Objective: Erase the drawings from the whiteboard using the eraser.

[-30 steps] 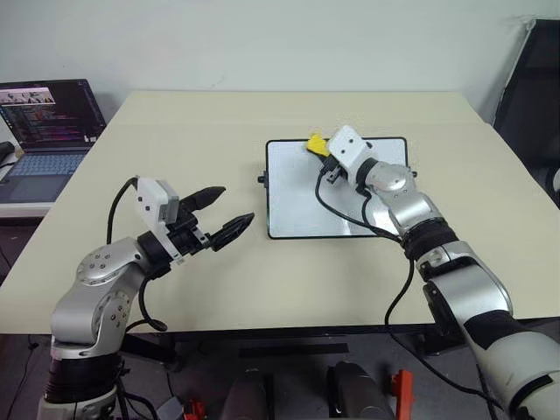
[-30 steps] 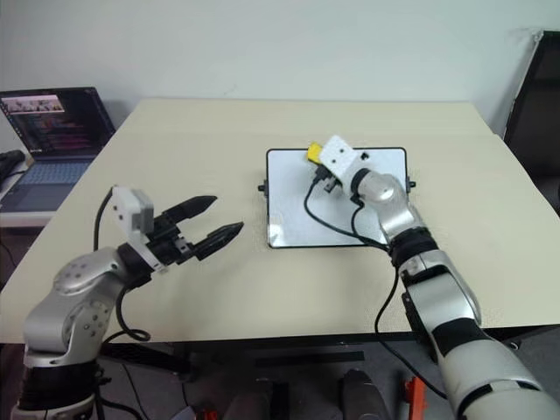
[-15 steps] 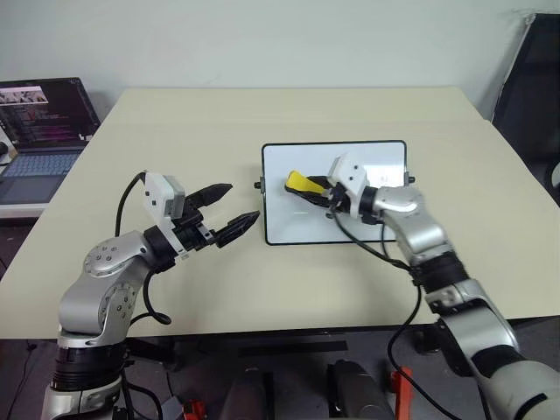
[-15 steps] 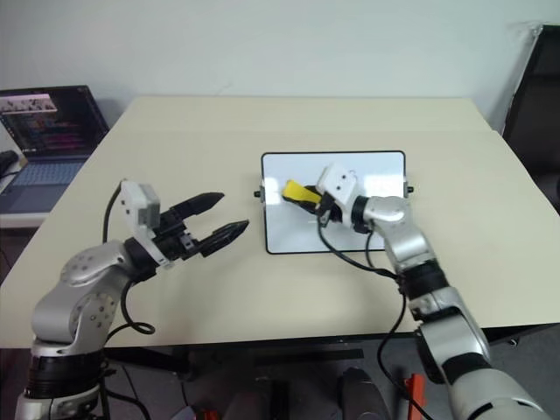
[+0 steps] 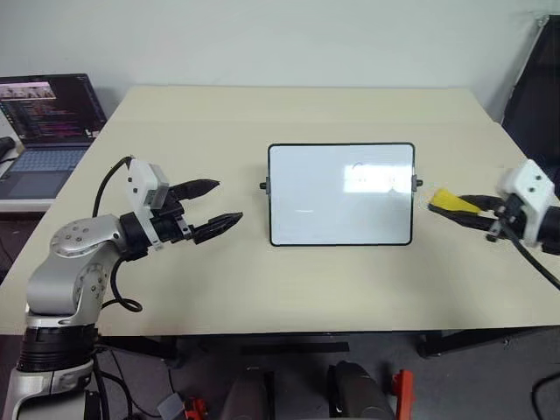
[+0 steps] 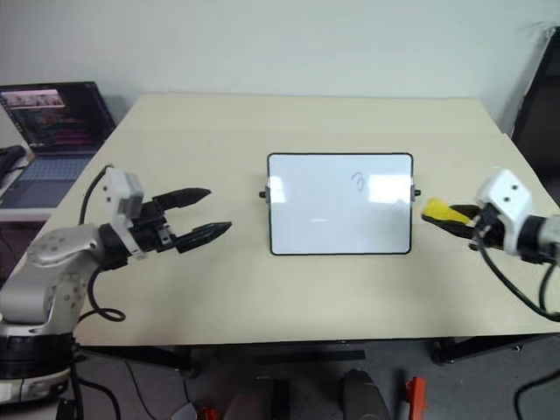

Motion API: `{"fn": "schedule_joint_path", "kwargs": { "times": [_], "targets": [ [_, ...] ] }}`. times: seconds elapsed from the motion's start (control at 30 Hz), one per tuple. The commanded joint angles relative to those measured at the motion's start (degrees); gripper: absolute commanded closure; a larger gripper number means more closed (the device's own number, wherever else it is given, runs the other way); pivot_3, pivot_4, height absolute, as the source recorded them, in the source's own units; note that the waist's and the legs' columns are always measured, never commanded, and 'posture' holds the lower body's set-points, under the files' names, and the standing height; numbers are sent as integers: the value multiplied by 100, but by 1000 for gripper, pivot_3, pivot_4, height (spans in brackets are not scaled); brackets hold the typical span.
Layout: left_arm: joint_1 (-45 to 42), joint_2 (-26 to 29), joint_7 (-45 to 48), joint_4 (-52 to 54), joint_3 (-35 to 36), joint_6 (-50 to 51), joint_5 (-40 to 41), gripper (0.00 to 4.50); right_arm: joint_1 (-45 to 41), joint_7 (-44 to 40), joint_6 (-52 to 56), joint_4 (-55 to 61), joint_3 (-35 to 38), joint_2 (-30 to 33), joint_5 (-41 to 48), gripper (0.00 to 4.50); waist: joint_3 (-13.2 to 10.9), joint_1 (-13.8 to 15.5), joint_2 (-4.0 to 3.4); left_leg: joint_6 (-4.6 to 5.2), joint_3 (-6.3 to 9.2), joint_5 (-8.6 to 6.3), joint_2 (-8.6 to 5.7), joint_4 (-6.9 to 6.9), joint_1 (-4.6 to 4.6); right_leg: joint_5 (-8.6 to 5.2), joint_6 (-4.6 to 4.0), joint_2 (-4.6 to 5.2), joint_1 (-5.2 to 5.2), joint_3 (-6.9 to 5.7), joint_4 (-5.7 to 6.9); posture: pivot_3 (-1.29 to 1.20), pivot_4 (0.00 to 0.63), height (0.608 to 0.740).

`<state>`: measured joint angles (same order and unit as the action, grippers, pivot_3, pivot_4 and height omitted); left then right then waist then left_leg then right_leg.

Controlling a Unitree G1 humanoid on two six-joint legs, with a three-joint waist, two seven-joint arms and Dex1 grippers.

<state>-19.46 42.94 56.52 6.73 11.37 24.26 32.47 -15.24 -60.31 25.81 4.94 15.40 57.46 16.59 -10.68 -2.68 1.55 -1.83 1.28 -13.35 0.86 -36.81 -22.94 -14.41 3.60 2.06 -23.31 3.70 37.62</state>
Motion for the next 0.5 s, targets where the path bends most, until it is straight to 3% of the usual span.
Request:
{"fn": "schedule_joint_path", "kwargs": {
  "times": [0.03, 0.5],
  "targets": [
    [-163, 72, 19, 102, 102, -84, 7, 0, 123, -23, -451, -192, 383, 249, -92, 3504, 0, -34, 1, 0, 1, 0, 0, 0, 0, -1, 1, 0, 0, -1, 2, 0, 150, 740],
    [-392, -49, -141, 64, 88, -181, -102, 0, -230, 269, -632, -540, 335, 157, -15, 3504, -4, -11, 5, 0, 0, 0, -4, -6, -1, 2, 4, 2, 2, 1, 4, 0, 150, 740]
  ]
}}
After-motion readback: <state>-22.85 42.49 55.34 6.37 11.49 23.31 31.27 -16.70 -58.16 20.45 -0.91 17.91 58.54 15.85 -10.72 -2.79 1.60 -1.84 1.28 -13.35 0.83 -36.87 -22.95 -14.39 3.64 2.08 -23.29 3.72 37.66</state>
